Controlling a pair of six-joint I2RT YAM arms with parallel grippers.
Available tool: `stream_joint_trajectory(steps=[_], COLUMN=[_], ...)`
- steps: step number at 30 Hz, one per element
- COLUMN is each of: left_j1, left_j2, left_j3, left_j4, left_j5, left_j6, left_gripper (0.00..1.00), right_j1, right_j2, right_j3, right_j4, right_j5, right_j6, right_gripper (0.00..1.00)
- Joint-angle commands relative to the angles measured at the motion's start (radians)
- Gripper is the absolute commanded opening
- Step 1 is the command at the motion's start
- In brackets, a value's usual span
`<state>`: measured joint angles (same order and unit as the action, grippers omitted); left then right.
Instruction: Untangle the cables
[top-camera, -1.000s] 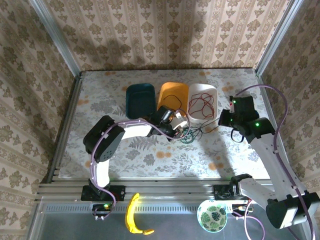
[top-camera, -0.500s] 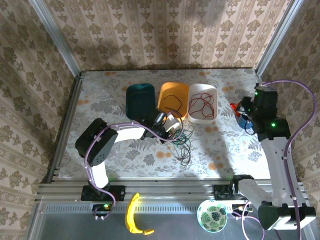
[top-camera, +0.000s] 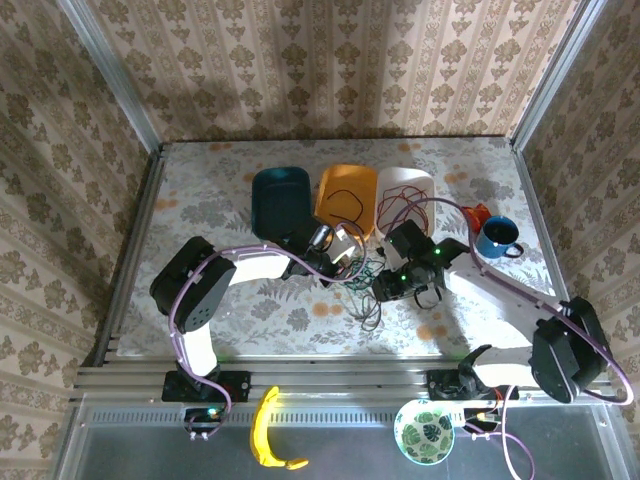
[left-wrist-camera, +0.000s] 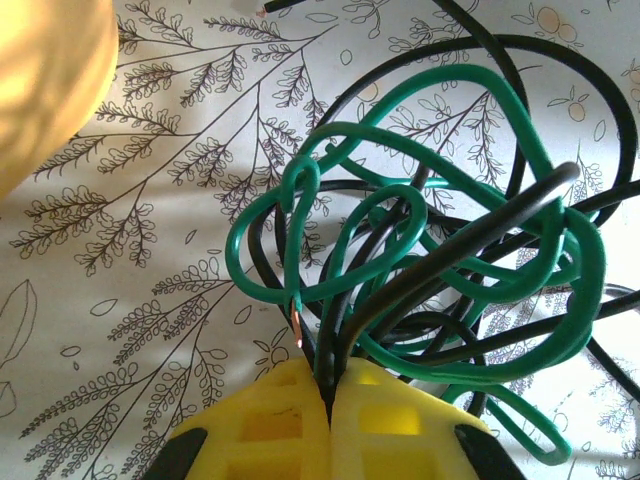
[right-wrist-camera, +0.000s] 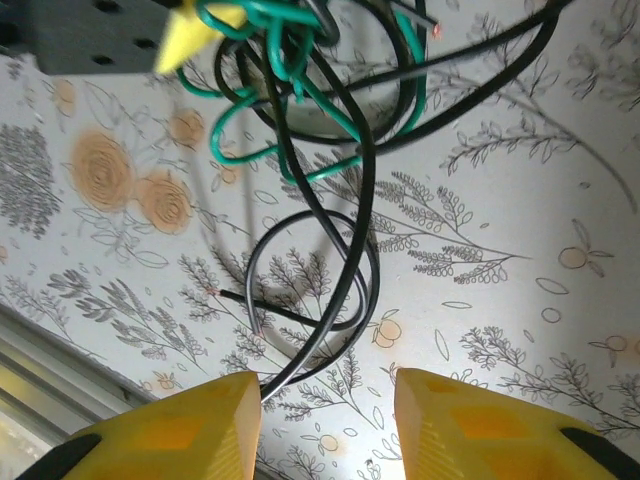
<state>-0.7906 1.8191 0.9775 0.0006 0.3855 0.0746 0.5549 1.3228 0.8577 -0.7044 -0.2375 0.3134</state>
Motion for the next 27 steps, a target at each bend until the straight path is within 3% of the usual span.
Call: stream_joint_trajectory(steps=[1,7,10,12,15,19,23,27], left_j1=[0.001,-0.002,-0.004,-0.005,-0.005,-0.005,-0.004,-0.004], left_j2=[-0.007,-0.012,-0.015,-0.017,-0.016,-0.013,-0.011,-0.012], left_j3=[-0.007,-0.013,-0.017,-0.02,-0.02,-0.017,-0.019,-0.023], left_j4=[-0.073,-0.071,-0.07,-0.068,-0.071,-0.076,-0.079,-0.079], left_j5=[-0.045,-0.054,-0.06,-0.066,-0.067,-0.066,-0.069,-0.073], left_j6=[-0.013,-0.016,-0.016,-0.017,-0.011,-0.003,0.001,0.002], left_gripper=[0.0,0.0,0.0,0.0,0.0,0.0,0.0,0.0], right_j1=[0.002,0.002,0.002,0.001,-0.033,-0.173,-0.335,-0.435], right_j2=[0.05,0.125,0.137,0.115,0.02,-0.111,-0.225,-0.295], right_j3=[0.006,0.03,0.033,0.042,0.069,0.118,0.167,0.226], right_j4=[0.044,0.084,0.089,0.067,0.018,-0.03,-0.053,-0.058], right_j5=[-0.051,-0.062,-0.045,0.038,0.212,0.394,0.468,0.516], right_j6=[-0.02,-0.041,-0.038,-0.04,-0.044,0.007,0.056,0.049], right_gripper=[0.42,0.38,0.12,0.01,0.0,0.0,0.0,0.0])
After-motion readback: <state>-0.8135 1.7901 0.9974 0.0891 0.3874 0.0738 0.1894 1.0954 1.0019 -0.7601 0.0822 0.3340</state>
